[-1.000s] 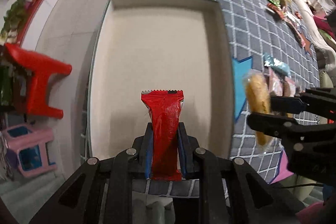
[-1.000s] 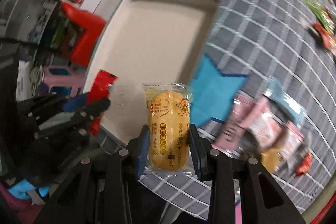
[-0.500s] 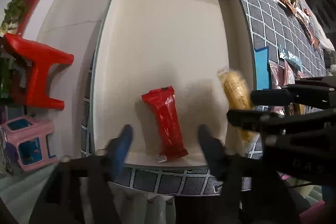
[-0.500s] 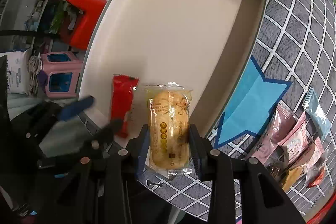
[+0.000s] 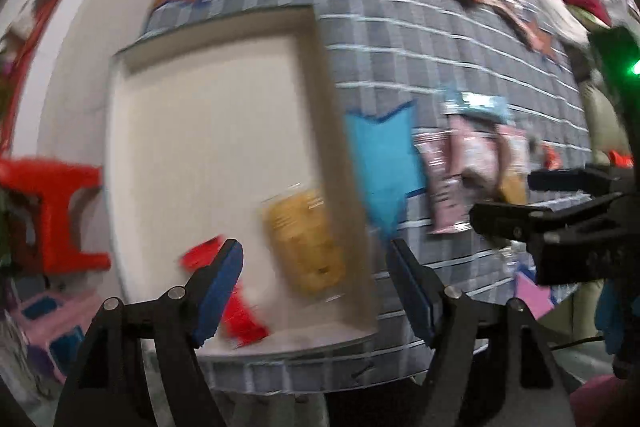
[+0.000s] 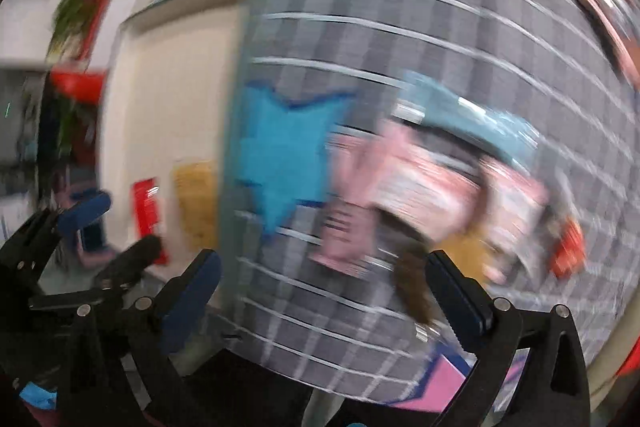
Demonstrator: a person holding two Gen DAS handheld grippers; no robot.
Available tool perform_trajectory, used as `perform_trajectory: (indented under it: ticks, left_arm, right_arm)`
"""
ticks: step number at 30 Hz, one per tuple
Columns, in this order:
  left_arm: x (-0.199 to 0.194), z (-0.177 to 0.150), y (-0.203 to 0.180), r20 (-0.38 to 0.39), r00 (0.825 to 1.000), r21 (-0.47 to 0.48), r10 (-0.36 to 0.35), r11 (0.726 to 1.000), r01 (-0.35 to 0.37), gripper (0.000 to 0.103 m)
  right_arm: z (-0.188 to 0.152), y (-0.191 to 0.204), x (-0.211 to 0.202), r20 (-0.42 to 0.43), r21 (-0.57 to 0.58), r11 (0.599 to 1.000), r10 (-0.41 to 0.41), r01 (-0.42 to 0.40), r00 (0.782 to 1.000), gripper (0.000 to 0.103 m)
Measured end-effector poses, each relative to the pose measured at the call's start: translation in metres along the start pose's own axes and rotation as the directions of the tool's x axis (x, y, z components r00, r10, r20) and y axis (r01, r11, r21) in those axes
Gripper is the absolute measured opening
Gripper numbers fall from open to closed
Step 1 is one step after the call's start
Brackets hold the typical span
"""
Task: Organize snacks
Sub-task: 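Carry both snacks to the white tray and open both tools inside, then grasp the blue bar with the left tool while the right tool grasps the red candy wrapper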
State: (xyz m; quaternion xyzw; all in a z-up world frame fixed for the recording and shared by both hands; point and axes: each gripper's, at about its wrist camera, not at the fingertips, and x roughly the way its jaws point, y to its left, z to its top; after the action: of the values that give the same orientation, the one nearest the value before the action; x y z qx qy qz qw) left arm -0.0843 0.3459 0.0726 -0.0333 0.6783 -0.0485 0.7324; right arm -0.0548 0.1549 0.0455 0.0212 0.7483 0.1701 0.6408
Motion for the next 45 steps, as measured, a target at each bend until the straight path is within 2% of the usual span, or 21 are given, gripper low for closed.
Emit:
perform_trajectory:
  ticks: [3, 7, 12, 17, 19, 22, 26, 29, 32, 35, 36, 38, 40, 42, 44, 45]
  left_arm:
    - [0.005, 0.018, -0.034, 0.001, 1.0, 0.085, 0.002, 0.996, -0.002, 0.078]
    - [0.014, 0.044, -0.08, 0.037, 0.998, 0.24, 0.043, 0.969, -0.05, 0.078]
    - [0.045, 0.078, -0.132, 0.043, 0.995, 0.425, 0.09, 0.9, -0.1, 0.078]
    - [0.08, 0.094, -0.167, 0.03, 0.991, 0.555, 0.132, 0.822, -0.126, 0.078]
    - [0.095, 0.096, -0.174, 0.018, 0.987, 0.584, 0.157, 0.8, -0.138, 0.078]
    - [0.106, 0.104, -0.176, -0.005, 0.988, 0.554, 0.156, 0.823, -0.127, 0.079]
    - [0.108, 0.129, -0.161, -0.026, 0.994, 0.38, 0.11, 0.92, -0.092, 0.08]
    - [0.108, 0.143, -0.141, -0.036, 0.995, 0.237, 0.097, 0.968, -0.085, 0.082]
    - [0.104, 0.149, -0.131, -0.028, 0.993, 0.21, 0.119, 0.971, -0.11, 0.082]
    - [0.091, 0.149, -0.135, 0.02, 0.99, 0.282, 0.136, 0.95, -0.136, 0.082]
    - [0.089, 0.15, -0.14, 0.028, 0.989, 0.308, 0.144, 0.94, -0.146, 0.082]
    - [0.093, 0.153, -0.149, 0.015, 0.986, 0.352, 0.163, 0.923, -0.158, 0.082]
    - [0.102, 0.148, -0.155, -0.008, 0.984, 0.355, 0.176, 0.921, -0.161, 0.083]
    - [0.104, 0.145, -0.152, -0.022, 0.989, 0.312, 0.145, 0.941, -0.131, 0.083]
    - [0.108, 0.143, -0.15, -0.039, 0.991, 0.282, 0.125, 0.953, -0.109, 0.083]
    - [0.11, 0.14, -0.143, -0.042, 0.992, 0.28, 0.123, 0.954, -0.106, 0.083]
  right_arm:
    - [-0.019, -0.055, -0.004, 0.006, 0.159, 0.987, -0.015, 0.014, 1.0, 0.102]
    - [-0.046, -0.111, -0.008, -0.006, 0.302, 0.953, -0.035, 0.035, 0.999, 0.102]
    - [-0.081, -0.149, -0.01, -0.01, 0.412, 0.911, -0.021, 0.023, 1.0, 0.102]
    - [-0.104, -0.176, -0.013, -0.013, 0.446, 0.895, -0.009, 0.014, 1.0, 0.102]
    - [-0.108, -0.184, -0.015, -0.014, 0.459, 0.888, -0.003, 0.009, 1.0, 0.102]
    - [-0.113, -0.196, -0.018, -0.004, 0.479, 0.878, 0.009, -0.005, 1.0, 0.102]
    - [-0.087, -0.231, -0.033, 0.025, 0.516, 0.856, 0.034, -0.042, 0.999, 0.102]
    - [-0.067, -0.24, -0.038, 0.055, 0.547, 0.836, 0.015, -0.043, 0.998, 0.102]
    - [-0.049, -0.258, -0.046, 0.101, 0.609, 0.791, -0.006, -0.057, 0.995, 0.102]
    - [-0.032, -0.279, -0.049, 0.139, 0.677, 0.732, -0.016, -0.084, 0.99, 0.102]
    - [-0.029, -0.282, -0.049, 0.141, 0.68, 0.728, -0.013, -0.087, 0.99, 0.102]
    - [-0.021, -0.287, -0.042, 0.11, 0.658, 0.751, -0.015, -0.061, 0.994, 0.102]
    - [-0.021, -0.287, -0.04, 0.08, 0.61, 0.792, -0.037, -0.019, 0.996, 0.102]
    - [-0.031, -0.285, -0.04, 0.051, 0.559, 0.828, -0.085, 0.042, 0.995, 0.102]
    - [-0.044, -0.289, -0.039, -0.004, 0.527, 0.84, -0.147, 0.127, 0.989, 0.102]
    - [-0.052, -0.291, -0.04, -0.016, 0.524, 0.84, -0.159, 0.144, 0.987, 0.102]
